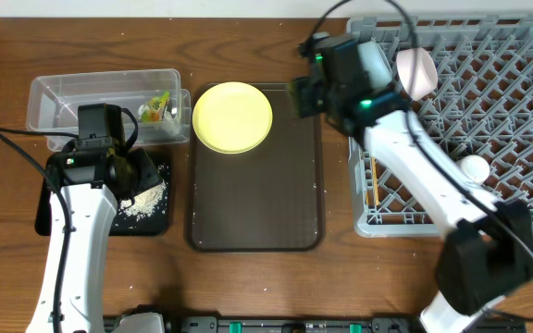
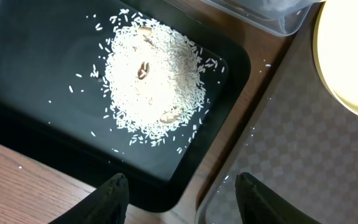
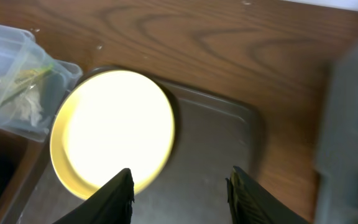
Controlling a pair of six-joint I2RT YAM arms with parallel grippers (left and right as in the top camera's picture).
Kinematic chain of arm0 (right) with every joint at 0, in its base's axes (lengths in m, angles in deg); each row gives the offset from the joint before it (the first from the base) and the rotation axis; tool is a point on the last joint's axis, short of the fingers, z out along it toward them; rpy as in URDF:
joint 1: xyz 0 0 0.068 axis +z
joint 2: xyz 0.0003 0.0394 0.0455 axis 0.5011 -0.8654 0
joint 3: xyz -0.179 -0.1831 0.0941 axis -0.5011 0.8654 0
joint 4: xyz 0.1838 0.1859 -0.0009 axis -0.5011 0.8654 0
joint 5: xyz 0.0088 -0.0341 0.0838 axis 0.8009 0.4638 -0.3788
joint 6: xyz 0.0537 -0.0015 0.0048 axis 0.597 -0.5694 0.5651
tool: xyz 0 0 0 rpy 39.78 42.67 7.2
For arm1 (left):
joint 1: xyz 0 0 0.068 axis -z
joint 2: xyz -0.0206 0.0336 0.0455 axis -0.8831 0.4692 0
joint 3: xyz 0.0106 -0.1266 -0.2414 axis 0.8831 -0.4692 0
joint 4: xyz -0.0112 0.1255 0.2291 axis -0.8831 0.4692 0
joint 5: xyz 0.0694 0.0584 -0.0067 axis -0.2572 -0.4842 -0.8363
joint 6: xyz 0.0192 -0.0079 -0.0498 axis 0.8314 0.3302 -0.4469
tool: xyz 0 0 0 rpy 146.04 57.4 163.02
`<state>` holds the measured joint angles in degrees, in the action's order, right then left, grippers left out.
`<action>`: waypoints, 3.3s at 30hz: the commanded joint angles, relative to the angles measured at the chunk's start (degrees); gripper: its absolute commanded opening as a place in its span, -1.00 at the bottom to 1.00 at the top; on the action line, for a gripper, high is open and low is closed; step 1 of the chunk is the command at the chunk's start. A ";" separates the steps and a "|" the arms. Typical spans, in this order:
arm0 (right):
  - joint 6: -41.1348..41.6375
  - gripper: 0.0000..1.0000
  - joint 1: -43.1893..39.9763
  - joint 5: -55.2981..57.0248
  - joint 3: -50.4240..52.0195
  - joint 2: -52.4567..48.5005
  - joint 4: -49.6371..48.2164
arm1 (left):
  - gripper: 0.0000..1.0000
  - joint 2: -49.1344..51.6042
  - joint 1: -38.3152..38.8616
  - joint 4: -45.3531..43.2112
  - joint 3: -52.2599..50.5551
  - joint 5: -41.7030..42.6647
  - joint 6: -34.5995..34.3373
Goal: Sort waste into correct bins and load items into the dishwasher rack
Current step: 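Reach the right gripper to the yellow plate and grasp its edge, then lift the yellow plate and stand it upright in the rack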
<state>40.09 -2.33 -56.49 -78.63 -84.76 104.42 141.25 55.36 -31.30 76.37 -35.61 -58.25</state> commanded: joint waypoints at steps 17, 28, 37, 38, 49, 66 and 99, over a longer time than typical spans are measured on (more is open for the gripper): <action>11.32 -0.28 4.94 2.03 -0.55 -22.01 -11.72 | 0.17 -0.26 -0.13 0.13 0.37 -0.26 -0.13; 8.24 -0.98 1.60 3.28 -0.59 -16.02 -3.93 | 0.16 -0.26 -0.13 0.13 0.37 -0.26 -0.13; -5.77 -0.98 -2.49 10.19 -0.59 0.48 5.75 | 0.16 -0.26 -0.13 0.13 0.37 -0.26 -0.13; -7.30 -0.98 -2.89 12.07 -0.59 2.45 6.82 | 0.16 -0.26 -0.13 0.13 0.37 -0.26 -0.13; -20.52 -0.98 -7.76 36.24 -0.59 16.76 13.38 | 0.16 -0.26 -0.13 0.11 0.37 -0.26 -0.13; -27.50 -0.98 -10.27 46.27 0.98 14.51 21.24 | 0.16 -0.26 -0.13 0.11 0.37 -0.26 -0.13; 1.57 0.47 -12.11 23.15 0.98 19.47 26.69 | 0.28 -0.26 -0.13 0.09 0.37 -0.26 -0.13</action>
<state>36.75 -12.93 -28.88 -77.73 -68.47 129.93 141.25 55.36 -31.28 76.37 -35.61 -58.25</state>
